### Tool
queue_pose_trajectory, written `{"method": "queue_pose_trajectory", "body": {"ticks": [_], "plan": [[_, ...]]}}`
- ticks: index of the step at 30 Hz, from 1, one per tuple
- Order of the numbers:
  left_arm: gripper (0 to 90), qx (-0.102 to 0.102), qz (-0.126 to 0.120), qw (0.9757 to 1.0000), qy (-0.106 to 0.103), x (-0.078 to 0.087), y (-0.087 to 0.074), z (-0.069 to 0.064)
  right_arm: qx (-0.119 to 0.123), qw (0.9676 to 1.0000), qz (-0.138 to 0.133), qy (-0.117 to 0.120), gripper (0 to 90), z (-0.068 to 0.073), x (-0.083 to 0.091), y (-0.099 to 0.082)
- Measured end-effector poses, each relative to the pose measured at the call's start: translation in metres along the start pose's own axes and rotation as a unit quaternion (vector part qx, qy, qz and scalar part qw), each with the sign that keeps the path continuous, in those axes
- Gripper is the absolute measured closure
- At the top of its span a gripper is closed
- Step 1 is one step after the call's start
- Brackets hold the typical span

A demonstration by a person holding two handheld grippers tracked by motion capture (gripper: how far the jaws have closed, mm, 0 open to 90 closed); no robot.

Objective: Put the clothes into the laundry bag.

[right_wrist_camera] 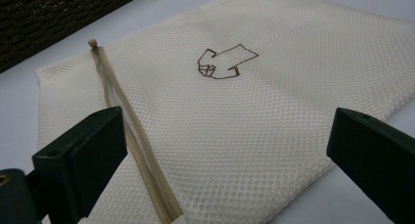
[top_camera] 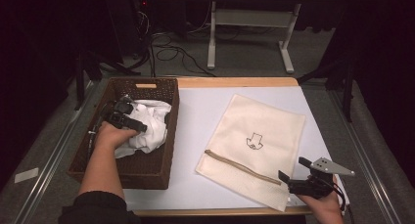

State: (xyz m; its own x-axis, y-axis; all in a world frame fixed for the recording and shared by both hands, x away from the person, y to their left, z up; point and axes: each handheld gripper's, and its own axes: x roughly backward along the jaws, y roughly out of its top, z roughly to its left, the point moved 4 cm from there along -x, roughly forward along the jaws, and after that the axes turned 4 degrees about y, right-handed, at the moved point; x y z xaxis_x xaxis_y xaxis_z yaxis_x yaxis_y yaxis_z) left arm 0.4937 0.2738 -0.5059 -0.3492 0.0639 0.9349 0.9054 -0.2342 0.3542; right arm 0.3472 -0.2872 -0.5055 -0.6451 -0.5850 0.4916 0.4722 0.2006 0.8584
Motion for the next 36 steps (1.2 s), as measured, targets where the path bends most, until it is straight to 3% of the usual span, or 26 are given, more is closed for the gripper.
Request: {"method": "queue_pose_trajectory", "body": {"ticks": [3, 4, 7, 10, 15, 18, 20, 23, 25, 26, 29, 36], "plan": [[0.0, -0.012, 0.061, 0.9980, -0.010, -0.016, -0.011, -0.005, 0.003, 1.0000, 0.003, 0.001, 2.2, 0.000, 0.000, 0.000], [0.0, -0.009, 0.067, 0.9977, -0.010, -0.018, -0.012, -0.005, 0.004, 1.0000, 0.003, 0.002, 2.3, 0.001, 0.000, 0.000], [0.0, -0.009, 0.067, 0.9977, -0.005, -0.020, -0.013, -0.006, 0.002, 1.0000, 0.003, 0.001, 2.5, 0.002, 0.000, 0.000], [0.0, -0.026, 0.065, 0.9975, 0.010, -0.024, -0.015, -0.009, 0.005, 1.0000, 0.003, 0.002, 2.7, 0.002, 0.000, 0.000], [2.8, -0.022, 0.064, 0.9975, 0.020, -0.024, -0.014, -0.010, 0.000, 1.0000, 0.005, 0.003, 3.1, 0.003, -0.001, -0.001], [14.2, -0.014, 0.054, 0.9983, 0.020, -0.017, -0.015, -0.004, 0.002, 1.0000, 0.008, 0.005, 3.2, 0.004, -0.001, -0.001], [32.5, -0.004, 0.040, 0.9988, 0.029, -0.014, -0.017, 0.002, 0.001, 1.0000, 0.006, 0.005, 3.4, 0.003, -0.001, -0.001], [52.1, 0.003, 0.025, 0.9990, 0.037, -0.012, -0.019, 0.007, 0.001, 1.0000, 0.008, 0.006, 3.5, 0.002, -0.002, -0.002], [54.5, 0.001, 0.022, 0.9989, 0.042, -0.011, -0.019, 0.007, 0.000, 1.0000, 0.008, 0.005, 3.5, 0.003, -0.002, -0.002], [60.5, 0.001, 0.021, 0.9988, 0.044, -0.011, -0.019, 0.008, 0.002, 0.9999, 0.008, 0.006, 3.6, 0.003, -0.002, -0.002], [67.6, 0.003, 0.018, 0.9987, 0.047, -0.010, -0.018, 0.009, 0.002, 0.9999, 0.009, 0.006, 3.6, 0.003, -0.001, -0.002], [75.3, 0.001, 0.016, 0.9990, 0.041, -0.008, -0.018, 0.007, 0.002, 1.0000, 0.008, 0.005, 3.7, 0.002, -0.001, -0.001]]}}
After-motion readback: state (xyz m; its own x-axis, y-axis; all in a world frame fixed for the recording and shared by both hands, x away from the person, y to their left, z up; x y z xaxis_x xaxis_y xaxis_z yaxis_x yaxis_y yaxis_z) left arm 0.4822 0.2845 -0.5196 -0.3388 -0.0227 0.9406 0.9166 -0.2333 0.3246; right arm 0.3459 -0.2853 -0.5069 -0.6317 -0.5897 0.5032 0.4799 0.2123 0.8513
